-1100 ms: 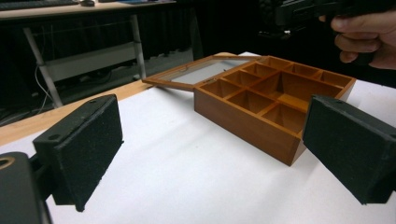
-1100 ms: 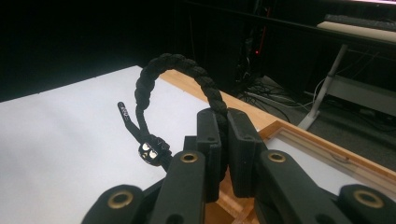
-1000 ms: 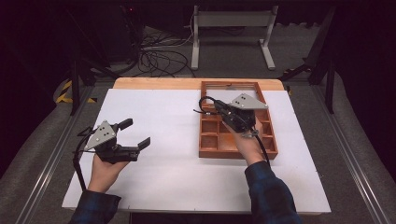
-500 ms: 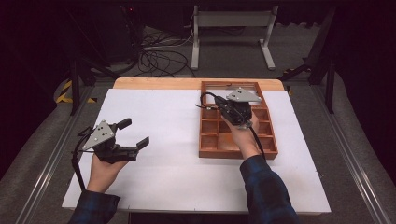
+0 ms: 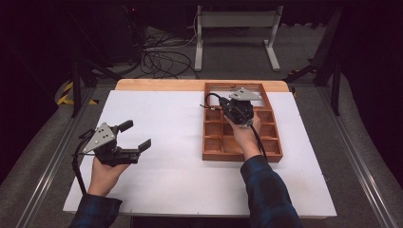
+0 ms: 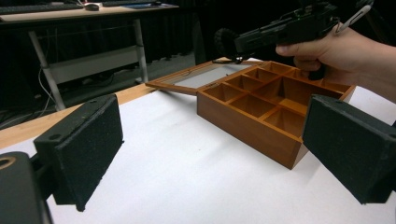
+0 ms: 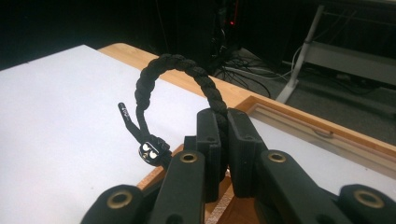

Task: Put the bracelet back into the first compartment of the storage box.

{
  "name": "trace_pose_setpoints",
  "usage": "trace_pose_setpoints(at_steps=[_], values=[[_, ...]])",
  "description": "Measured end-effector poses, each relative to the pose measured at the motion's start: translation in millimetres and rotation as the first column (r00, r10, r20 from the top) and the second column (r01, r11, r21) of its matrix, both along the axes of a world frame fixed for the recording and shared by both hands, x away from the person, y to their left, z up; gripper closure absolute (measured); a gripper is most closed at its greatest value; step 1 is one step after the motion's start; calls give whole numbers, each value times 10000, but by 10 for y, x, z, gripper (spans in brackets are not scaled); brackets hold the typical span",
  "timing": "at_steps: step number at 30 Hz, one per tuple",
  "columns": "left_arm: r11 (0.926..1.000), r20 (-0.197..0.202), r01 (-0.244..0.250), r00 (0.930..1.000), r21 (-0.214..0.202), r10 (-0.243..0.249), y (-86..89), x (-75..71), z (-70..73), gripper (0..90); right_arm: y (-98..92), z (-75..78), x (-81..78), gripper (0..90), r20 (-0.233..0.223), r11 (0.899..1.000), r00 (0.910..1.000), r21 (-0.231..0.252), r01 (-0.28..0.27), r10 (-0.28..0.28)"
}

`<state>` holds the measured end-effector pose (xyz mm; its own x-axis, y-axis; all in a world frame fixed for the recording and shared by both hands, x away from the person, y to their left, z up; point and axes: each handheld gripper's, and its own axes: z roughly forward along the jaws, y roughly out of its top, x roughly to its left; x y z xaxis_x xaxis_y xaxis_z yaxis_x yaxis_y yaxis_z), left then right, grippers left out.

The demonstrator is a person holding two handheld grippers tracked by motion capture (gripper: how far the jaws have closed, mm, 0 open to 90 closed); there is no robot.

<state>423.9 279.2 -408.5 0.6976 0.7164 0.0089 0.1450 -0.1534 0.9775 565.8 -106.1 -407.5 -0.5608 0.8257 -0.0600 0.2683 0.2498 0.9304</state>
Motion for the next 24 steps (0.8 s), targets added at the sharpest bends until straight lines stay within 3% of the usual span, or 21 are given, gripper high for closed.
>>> trace_pose_setpoints(at_steps=[15, 24], values=[[10000, 32, 24, 10000, 63, -24, 5, -2, 0, 61, 60, -187, 118, 847, -544, 9973, 9980, -681, 286, -324], [10000, -8, 3, 10000, 20, -2, 9, -8, 0, 61, 95, -268, 153, 847, -723, 9893, 9943, -1287, 681, -778]])
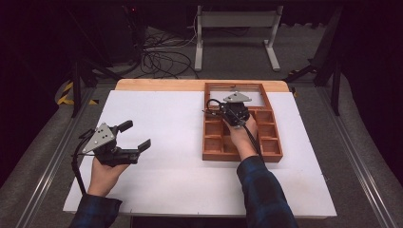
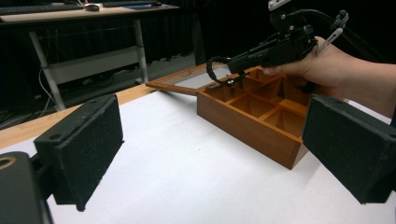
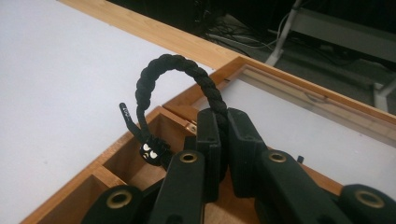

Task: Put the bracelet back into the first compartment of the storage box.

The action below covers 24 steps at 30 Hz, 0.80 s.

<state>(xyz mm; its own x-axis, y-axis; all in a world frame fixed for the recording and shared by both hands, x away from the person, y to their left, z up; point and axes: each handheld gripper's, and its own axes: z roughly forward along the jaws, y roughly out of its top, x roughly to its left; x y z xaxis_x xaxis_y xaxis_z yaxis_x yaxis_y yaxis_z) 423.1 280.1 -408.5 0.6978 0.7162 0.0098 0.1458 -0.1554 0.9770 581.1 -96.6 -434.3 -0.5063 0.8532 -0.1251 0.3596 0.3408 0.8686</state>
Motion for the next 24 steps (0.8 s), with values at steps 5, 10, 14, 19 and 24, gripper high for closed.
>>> trace_pose_setpoints(at_steps=[5, 10, 14, 19, 24], values=[[10000, -30, 26, 10000, -2, -26, -2, 0, -3, 61, 19, -35, 8, 847, -145, 9983, 9996, -547, 220, -228], [10000, -6, 31, 10000, 27, -31, -13, 6, -10, 61, 54, -64, 5, 847, -59, 9923, 9995, -1204, 293, -302], [10000, -6, 52, 10000, -1, -52, -17, 5, -11, 61, 108, -65, -16, 846, 163, 9848, 9995, -1709, 307, -283], [10000, -18, 62, 10000, 21, -62, -16, 5, -10, 61, 175, -86, -35, 846, 268, 9712, 9996, -2378, 164, -104], [10000, 6, 44, 10000, 19, -44, -15, 10, -14, 62, 232, -106, -46, 845, 333, 9636, 9994, -2673, -17, 110]])
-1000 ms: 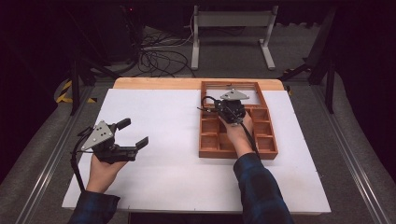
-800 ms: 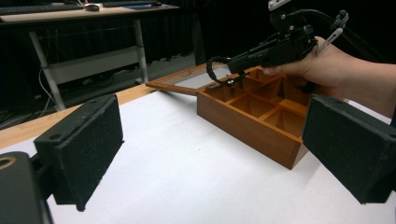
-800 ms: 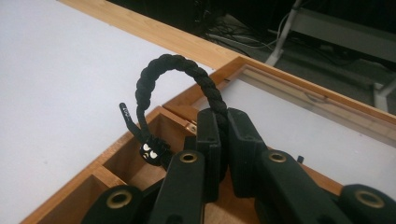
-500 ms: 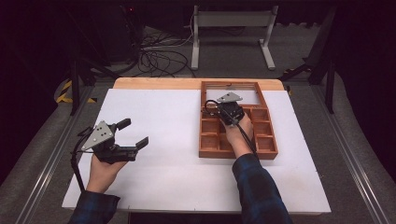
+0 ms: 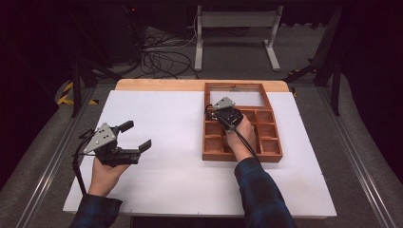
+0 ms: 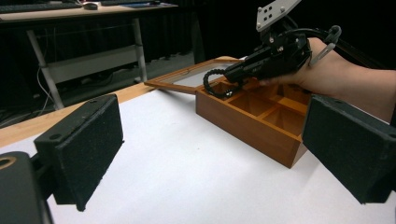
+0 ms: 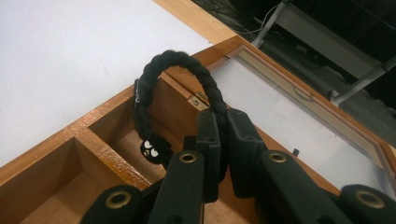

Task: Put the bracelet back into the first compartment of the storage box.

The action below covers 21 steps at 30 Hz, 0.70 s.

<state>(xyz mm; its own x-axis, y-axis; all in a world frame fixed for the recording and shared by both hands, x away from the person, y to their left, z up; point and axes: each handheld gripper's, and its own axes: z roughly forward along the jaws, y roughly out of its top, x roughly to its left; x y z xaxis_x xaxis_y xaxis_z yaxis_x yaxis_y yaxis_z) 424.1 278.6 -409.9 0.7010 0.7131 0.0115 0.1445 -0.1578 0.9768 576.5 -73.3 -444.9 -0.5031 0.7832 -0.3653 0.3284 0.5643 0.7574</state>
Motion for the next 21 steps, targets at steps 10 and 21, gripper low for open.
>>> trace_pose_setpoints(at_steps=[10, 21], values=[[10000, -15, 16, 10000, 19, -16, -4, 3, -4, 62, 92, -33, -20, 843, -137, 9971, 9982, -488, -592, 586], [10000, -57, 4, 10000, -20, -5, -2, 2, -5, 62, 97, -28, 14, 839, -698, 9951, 9932, 389, -907, 933]])
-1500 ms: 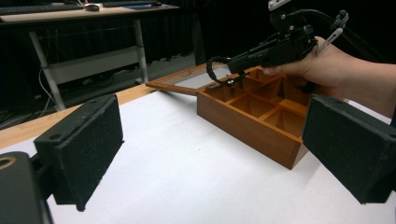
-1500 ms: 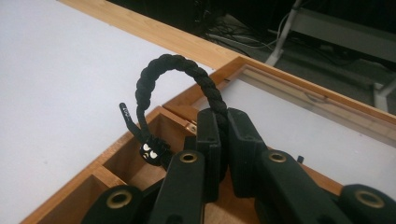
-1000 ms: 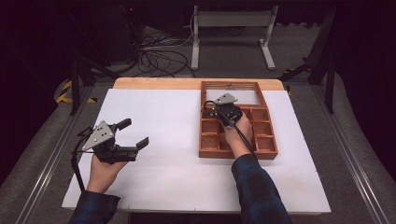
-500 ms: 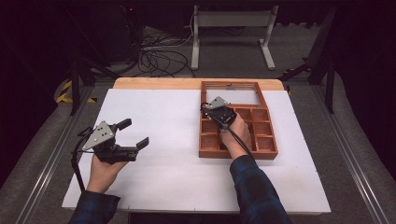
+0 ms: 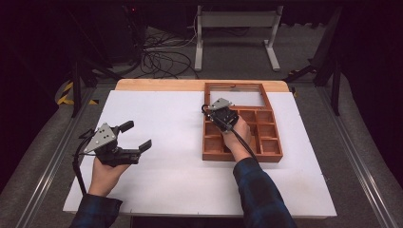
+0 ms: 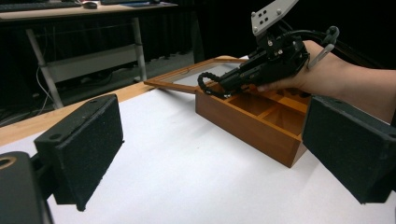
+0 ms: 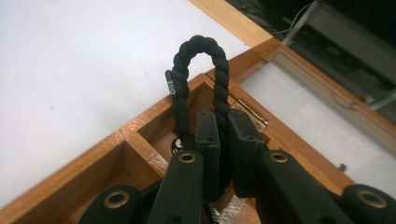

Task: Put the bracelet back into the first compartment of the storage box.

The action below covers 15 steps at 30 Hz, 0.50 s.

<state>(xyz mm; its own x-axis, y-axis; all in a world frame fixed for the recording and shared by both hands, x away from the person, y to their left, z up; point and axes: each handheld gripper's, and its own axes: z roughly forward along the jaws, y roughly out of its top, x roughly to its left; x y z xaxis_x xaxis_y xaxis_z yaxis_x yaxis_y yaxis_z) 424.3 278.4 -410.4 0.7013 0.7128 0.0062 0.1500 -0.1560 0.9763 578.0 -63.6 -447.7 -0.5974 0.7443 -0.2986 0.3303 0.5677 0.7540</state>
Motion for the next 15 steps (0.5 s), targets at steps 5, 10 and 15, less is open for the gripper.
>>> trace_pose_setpoints(at_steps=[5, 10, 15], values=[[10000, 11, 9, 10000, 11, -9, 4, -1, 2, 63, -15, 6, 31, 830, -522, 9978, 9986, 666, 15, 20], [10000, 4, 6, 10000, 8, -6, 3, 0, 0, 63, -49, -33, 72, 777, -1107, 9939, 9938, 1099, 104, 18], [10000, -1, 2, 10000, 11, -2, 1, 1, -3, 63, -88, -28, 83, 684, -1302, 9885, 9915, 1501, 200, -3]])
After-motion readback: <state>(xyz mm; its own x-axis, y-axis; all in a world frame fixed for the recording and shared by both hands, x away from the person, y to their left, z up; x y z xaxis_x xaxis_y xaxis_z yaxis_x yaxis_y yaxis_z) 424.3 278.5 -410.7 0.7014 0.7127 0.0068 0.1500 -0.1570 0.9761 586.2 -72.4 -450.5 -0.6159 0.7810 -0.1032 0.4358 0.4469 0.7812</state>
